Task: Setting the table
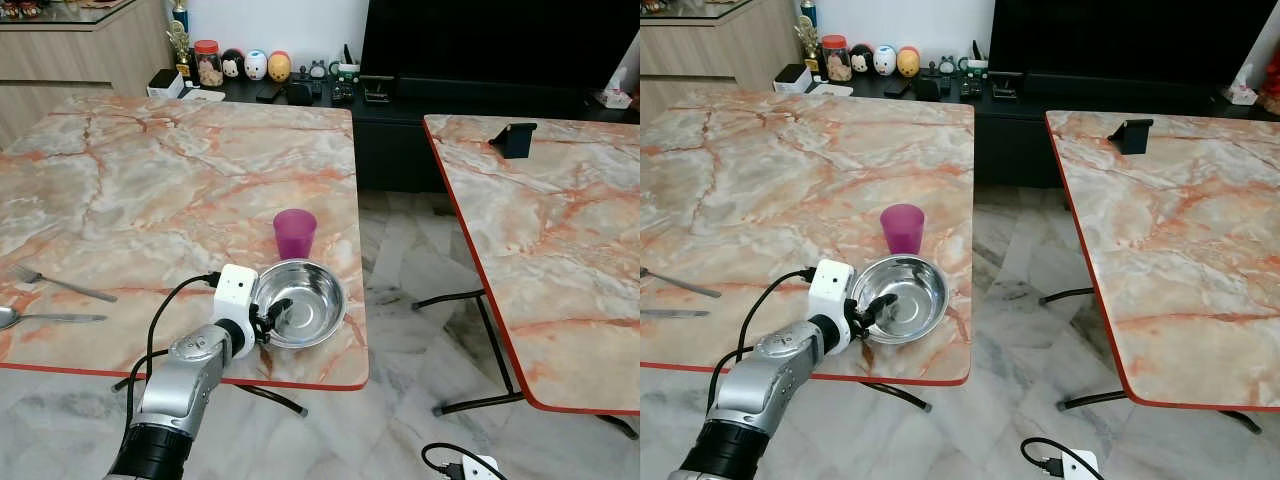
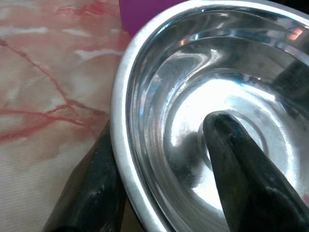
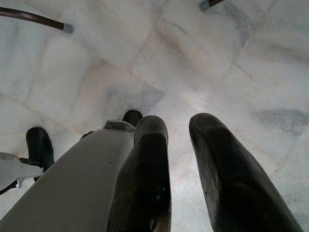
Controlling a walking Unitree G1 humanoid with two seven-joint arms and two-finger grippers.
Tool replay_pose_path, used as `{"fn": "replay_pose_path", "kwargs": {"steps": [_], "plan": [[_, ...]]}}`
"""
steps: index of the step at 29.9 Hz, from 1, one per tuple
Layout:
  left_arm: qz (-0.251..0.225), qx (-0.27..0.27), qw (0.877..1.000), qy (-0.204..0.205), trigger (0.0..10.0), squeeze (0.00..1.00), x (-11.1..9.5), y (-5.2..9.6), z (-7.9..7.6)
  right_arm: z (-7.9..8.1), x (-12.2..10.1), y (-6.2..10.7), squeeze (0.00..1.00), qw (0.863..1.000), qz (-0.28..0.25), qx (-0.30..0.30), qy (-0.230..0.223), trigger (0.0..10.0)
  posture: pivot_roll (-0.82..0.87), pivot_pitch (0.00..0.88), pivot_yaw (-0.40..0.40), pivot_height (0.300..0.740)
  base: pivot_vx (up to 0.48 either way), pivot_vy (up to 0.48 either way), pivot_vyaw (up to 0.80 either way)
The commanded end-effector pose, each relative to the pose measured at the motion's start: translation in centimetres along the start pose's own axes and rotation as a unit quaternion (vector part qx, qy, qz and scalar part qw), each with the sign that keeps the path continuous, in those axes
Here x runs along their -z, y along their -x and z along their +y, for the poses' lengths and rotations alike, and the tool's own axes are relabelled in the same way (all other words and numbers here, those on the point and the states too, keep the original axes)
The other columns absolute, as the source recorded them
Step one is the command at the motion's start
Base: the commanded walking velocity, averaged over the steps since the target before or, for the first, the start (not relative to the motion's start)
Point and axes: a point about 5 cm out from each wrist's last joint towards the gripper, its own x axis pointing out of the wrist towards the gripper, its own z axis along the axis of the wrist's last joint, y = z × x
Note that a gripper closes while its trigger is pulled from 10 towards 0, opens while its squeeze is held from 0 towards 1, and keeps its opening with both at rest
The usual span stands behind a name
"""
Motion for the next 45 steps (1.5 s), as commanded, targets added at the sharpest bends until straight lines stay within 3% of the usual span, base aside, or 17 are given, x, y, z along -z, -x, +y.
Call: {"fn": "replay_pose_path", "kwargs": {"steps": [1, 23, 35, 37, 38, 44, 45], "plan": [[-0.006, 0.015, 1.0, -0.006, 0.0, 0.0, -0.7, 0.0, -0.4, -0.3, 0.0, 0.0, 0.0, 1.0, 0.002, 0.004, 0.002, 10.0, 0.15, 0.0, -0.064, 0.727, 0.0, 0.0, 0.0], [-0.007, 0.056, 0.998, 0.003, 0.0, 0.0, -0.5, 0.4, -1.1, -0.4, 0.0, 0.0, 0.0, 1.0, 0.002, 0.004, 0.003, 10.0, 0.15, 0.0, -0.072, 0.727, 0.0, 0.0, 0.0], [-0.064, 0.105, 0.988, 0.098, 0.0, 0.0, -1.4, 1.1, -1.8, -0.5, 0.0, 0.0, 0.0, 1.0, 0.002, 0.005, 0.004, 10.0, 0.16, 0.0, -0.079, 0.727, 0.0, 0.0, 0.0], [-0.081, 0.113, 0.984, 0.114, 0.5, 0.0, -1.9, 1.2, -2.0, -0.5, 0.0, 0.0, 0.0, 1.0, 0.002, 0.005, 0.004, 10.0, 0.15, 0.0, -0.08, 0.727, 0.0, 0.0, 0.0], [-0.117, 0.124, 0.975, 0.141, 10.0, 0.0, -2.9, 1.4, -2.2, -0.5, 0.0, 0.1, 0.0, 1.0, 0.002, 0.005, 0.004, 10.0, 0.16, 0.0, -0.083, 0.727, 0.0, 0.0, 0.0], [-0.189, 0.116, 0.958, 0.182, 10.0, 0.0, -5.1, 1.7, -2.3, -0.6, 0.0, 0.1, 0.0, 1.0, 0.002, 0.007, 0.004, 10.0, 0.15, 0.0, -0.088, 0.727, 0.0, 0.0, 0.0], [-0.213, 0.093, 0.956, 0.179, 10.0, 0.0, -5.8, 1.8, -2.0, -0.6, 0.0, 0.1, 0.0, 1.0, 0.002, 0.007, 0.004, 10.0, 0.15, 0.0, -0.089, 0.727, 0.0, 0.0, 0.0]]}}
